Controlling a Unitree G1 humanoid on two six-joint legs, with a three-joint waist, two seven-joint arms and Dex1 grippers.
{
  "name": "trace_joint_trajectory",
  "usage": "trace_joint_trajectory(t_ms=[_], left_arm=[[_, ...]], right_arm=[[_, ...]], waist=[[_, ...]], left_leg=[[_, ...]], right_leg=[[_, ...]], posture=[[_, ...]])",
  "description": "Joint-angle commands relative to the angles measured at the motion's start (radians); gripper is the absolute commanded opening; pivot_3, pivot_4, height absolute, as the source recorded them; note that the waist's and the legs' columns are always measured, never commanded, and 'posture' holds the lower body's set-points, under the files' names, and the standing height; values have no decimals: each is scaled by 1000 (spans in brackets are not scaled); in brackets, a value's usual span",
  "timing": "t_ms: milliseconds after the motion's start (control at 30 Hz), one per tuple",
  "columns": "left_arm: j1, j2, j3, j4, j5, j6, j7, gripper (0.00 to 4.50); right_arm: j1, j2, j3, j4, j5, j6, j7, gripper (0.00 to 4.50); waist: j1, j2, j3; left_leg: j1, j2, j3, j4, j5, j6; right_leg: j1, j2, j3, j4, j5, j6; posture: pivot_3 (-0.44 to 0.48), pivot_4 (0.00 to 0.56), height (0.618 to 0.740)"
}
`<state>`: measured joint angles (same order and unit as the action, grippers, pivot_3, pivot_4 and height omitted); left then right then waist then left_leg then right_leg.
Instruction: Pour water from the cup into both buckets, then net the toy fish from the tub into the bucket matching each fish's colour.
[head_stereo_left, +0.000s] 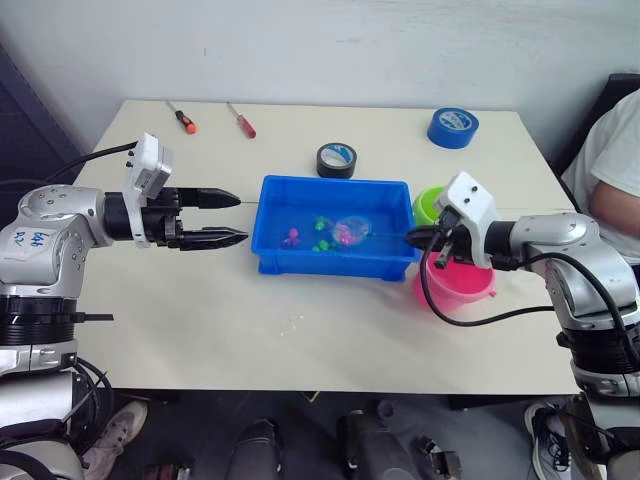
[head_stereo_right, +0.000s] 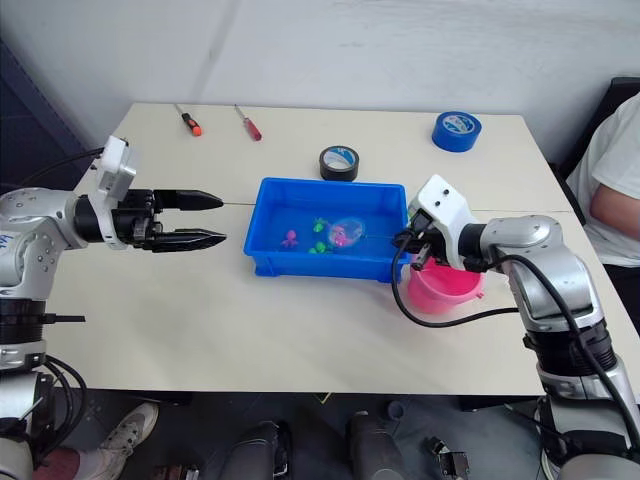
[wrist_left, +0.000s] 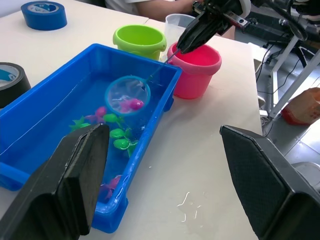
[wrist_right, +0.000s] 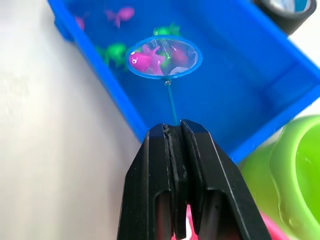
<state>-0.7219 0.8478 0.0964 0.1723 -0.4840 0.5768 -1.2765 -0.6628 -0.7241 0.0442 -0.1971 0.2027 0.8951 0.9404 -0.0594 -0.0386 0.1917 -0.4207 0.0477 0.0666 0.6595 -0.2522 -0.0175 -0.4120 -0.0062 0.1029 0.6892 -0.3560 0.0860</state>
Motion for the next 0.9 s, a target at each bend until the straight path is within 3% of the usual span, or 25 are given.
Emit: trace_joint_trajectory(t_ms=[33,333,500,667,900], left_arm=[[-21,15,25,6,-6,-20,-3,3874],[-49,3,11,41,-3,-44,-14,3874],[-99,-21,-15,66,7,-62,-30,3874],[-152,-52,-39,108,16,-77,-47,3874],[-215,-97,-77,195,43,-120,-84,3874]], right_arm=[[-30,11,-53,-24,38,5,-41,0],[-28,9,-97,-31,99,4,-93,0],[18,-43,-202,-102,168,33,-97,0],[145,-151,-414,-243,265,106,-77,0],[310,-219,-567,-340,314,155,-102,0]], waist=[[1,0,0],[1,0,0],[3,0,0],[7,0,0],[1,0,0]], left_leg=[[0,0,0,0,0,0],[-1,0,0,0,0,1],[-1,0,0,0,-1,1],[-1,-1,0,0,-1,2],[0,0,0,0,-1,2]], right_leg=[[0,0,0,0,0,0],[0,0,0,0,0,0],[0,0,0,-1,0,0],[0,-1,0,-1,0,0],[1,1,2,-2,0,0]], posture=[[0,150,734],[0,150,734],[0,150,734],[0,150,734],[0,150,734]])
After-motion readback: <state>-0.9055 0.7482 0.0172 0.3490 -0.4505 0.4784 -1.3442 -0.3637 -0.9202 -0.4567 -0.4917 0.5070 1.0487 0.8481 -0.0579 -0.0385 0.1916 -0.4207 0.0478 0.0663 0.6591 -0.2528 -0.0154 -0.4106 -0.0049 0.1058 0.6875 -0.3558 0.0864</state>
